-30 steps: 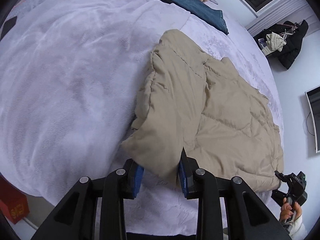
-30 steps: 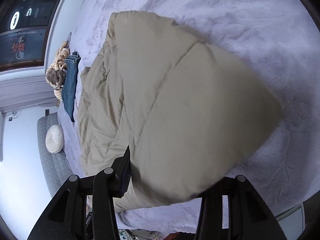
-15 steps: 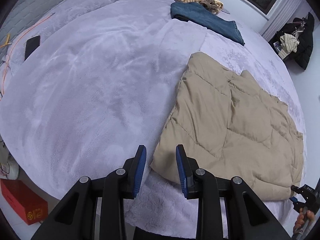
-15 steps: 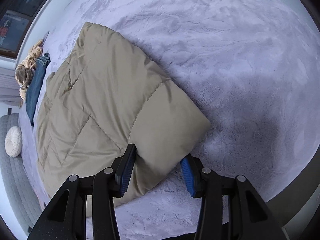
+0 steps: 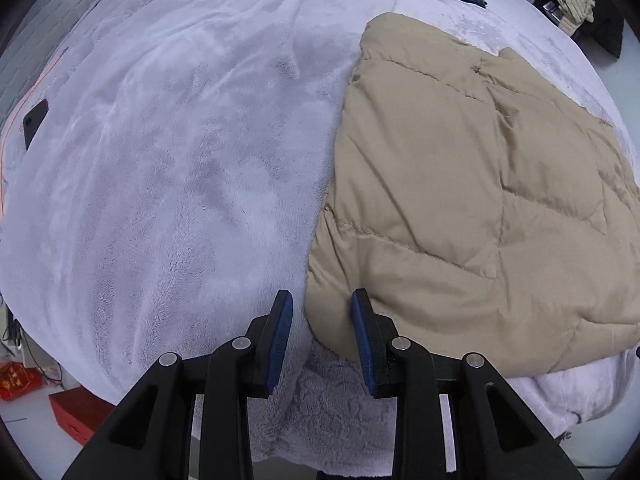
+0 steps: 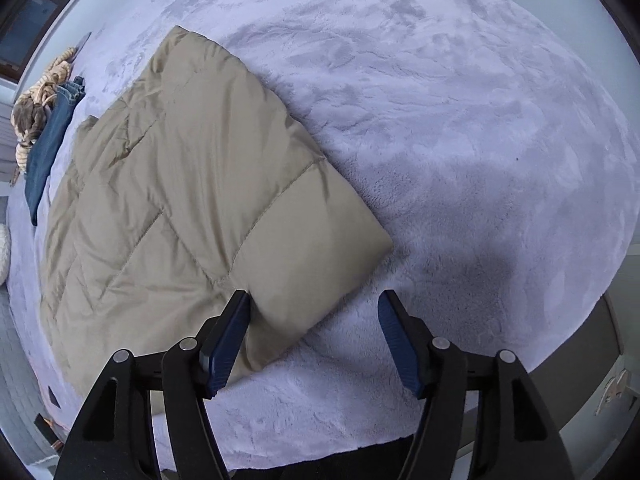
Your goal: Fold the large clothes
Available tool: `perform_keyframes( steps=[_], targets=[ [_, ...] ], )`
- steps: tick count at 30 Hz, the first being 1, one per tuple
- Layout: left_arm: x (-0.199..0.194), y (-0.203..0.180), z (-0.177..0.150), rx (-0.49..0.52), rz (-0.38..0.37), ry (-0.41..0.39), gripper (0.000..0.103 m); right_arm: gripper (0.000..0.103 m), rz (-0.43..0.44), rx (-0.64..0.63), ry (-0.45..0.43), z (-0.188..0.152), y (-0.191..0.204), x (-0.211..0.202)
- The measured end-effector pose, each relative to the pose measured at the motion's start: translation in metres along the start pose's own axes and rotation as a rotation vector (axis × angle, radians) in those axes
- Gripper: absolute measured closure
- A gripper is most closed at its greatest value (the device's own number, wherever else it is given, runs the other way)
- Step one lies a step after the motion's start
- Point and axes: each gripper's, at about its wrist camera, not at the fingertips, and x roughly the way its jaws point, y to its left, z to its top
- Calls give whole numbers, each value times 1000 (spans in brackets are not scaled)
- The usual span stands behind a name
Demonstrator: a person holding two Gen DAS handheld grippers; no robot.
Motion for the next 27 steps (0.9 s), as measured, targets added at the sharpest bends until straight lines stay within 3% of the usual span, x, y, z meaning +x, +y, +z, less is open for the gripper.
perform_keyframes(
  steps=[4, 8, 9, 10, 12, 18, 20, 27],
  targets=[
    [-21, -6, -2, 39, -45, -13, 71, 26, 78, -65, 3, -18, 23, -16],
    [-39, -11, -1, 69, -76, -25, 71, 26, 133, -162, 31, -38, 58, -19],
    [-42, -12, -1, 79, -77, -30, 62, 26, 148, -181, 38, -43, 67, -18],
    [-47, -17, -2, 82, -76, -36, 30, 26, 162, -200, 45, -47, 76, -17],
    [-59, -19, -7, 75, -64, -87, 7, 25, 182, -229, 58, -57, 89, -15],
    [-72, -20, -9, 78, -86, -92, 7, 24, 189, -288, 68, -82, 112, -19],
    [-74, -21, -9, 85, -77, -91, 0, 24, 190, -293, 72, -84, 114, -20],
    [-79, -34, -7, 96, -86, -79, 0, 22, 202, -332, 99, -87, 132, -18]
  ],
)
